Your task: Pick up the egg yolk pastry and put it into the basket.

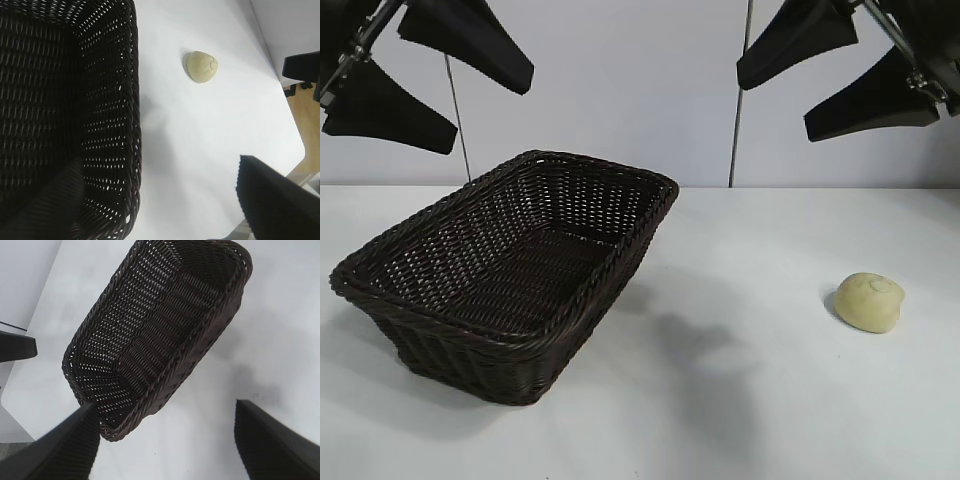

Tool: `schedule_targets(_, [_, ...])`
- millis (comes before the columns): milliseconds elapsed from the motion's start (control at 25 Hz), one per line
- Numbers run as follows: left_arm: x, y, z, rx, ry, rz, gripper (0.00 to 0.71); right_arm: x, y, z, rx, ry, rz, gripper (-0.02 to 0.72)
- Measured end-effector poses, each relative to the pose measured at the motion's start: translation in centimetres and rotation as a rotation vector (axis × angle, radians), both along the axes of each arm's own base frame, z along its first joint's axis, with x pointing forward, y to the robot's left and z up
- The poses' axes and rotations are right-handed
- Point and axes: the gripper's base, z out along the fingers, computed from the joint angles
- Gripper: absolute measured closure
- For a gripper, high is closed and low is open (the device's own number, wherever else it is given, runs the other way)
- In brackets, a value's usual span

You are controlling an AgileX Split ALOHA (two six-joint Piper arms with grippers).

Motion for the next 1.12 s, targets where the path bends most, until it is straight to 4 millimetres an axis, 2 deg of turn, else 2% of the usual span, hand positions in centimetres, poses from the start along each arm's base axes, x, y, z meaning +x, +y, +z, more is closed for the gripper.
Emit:
schedule_targets(1000, [0.01, 0.0, 0.0, 0.0, -0.001, 0.001, 0.107, 0.0, 0.0, 0.0, 0.0, 0.0, -0.001, 0.163])
schedule_targets(1120, [0.11, 0.04, 0.02, -0.017, 0.026, 0.042, 0.107, 0.0, 0.0, 0.0, 0.0, 0.0, -0.001, 0.163])
